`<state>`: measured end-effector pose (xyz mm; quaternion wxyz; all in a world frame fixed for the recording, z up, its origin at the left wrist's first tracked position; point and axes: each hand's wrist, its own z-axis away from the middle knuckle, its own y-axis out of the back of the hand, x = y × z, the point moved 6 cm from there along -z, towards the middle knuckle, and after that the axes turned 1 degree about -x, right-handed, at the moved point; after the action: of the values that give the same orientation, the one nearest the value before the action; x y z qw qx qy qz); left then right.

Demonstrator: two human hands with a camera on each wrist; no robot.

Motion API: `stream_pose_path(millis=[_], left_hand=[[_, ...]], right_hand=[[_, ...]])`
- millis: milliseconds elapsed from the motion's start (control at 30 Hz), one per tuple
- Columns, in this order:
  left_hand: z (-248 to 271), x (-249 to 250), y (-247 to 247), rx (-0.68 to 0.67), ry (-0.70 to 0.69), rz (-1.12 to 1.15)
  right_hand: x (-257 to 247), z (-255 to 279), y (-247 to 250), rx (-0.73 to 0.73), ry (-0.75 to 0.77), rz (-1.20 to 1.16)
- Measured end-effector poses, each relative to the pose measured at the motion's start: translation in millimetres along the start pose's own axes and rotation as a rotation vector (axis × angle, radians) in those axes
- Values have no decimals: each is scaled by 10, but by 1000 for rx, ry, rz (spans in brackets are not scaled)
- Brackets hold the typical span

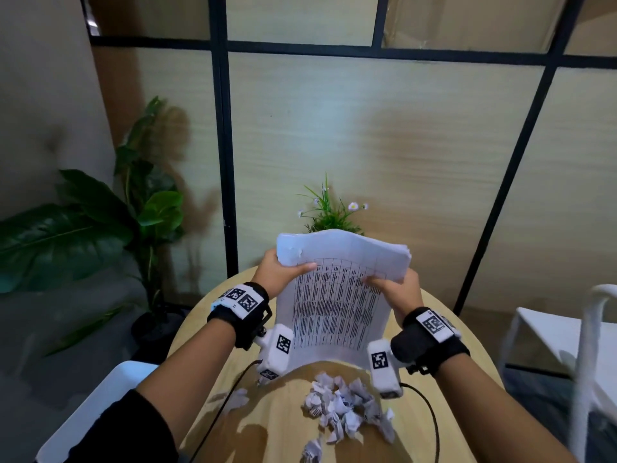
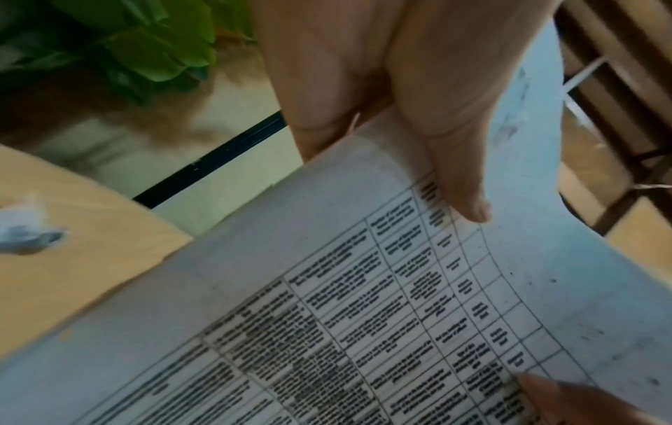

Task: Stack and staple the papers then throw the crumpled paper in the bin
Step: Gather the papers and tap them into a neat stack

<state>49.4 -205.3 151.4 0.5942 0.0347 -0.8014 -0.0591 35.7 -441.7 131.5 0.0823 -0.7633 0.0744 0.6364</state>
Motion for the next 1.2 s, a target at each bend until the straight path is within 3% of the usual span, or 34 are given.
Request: stream_pose_path(millis=[100, 167, 267, 333, 400, 433, 533, 700, 767, 867, 933, 967, 1067, 1133, 1200], left_hand=[[131, -166, -65, -58, 107, -66], [139, -210, -60, -26, 129, -66], [44, -205, -6, 29, 116, -18], [16, -187, -16, 15, 106, -17], [11, -193, -38, 13, 97, -5], [19, -183, -49, 28, 87, 0], [33, -180, -71, 74, 71, -1], [-9, -213, -48, 62, 40, -147], [-18, -208, -59, 57, 42, -99], [-15, -211, -56, 28, 21, 14], [-9, -230, -31, -4, 45, 31], [-7, -241, -29, -20, 53, 39], [26, -247, -18, 33, 69, 58], [31, -250, -38, 100, 73, 66], [12, -240, -60, 127, 73, 65]], right_hand=[[200, 64, -27, 21, -61, 104], [175, 57, -16, 74, -27, 160], [-295, 89, 24, 263, 231, 301], [-767, 277, -160, 276, 541, 468], [-1069, 494, -557, 135, 794, 755], [-1092, 549, -778, -1, 840, 909], [-844, 640, -1302, -474, 692, 1358], [-702, 659, -1485, -553, 690, 1430], [-724, 594, -1351, -508, 658, 1331], [-906, 419, -738, -65, 645, 952], [-778, 247, -174, 221, 495, 785], [-626, 140, 56, 271, 356, 656], [-102, -117, 165, 71, -1, 77], [37, -167, 57, 20, -63, 25], [83, -186, 15, 76, -30, 41]])
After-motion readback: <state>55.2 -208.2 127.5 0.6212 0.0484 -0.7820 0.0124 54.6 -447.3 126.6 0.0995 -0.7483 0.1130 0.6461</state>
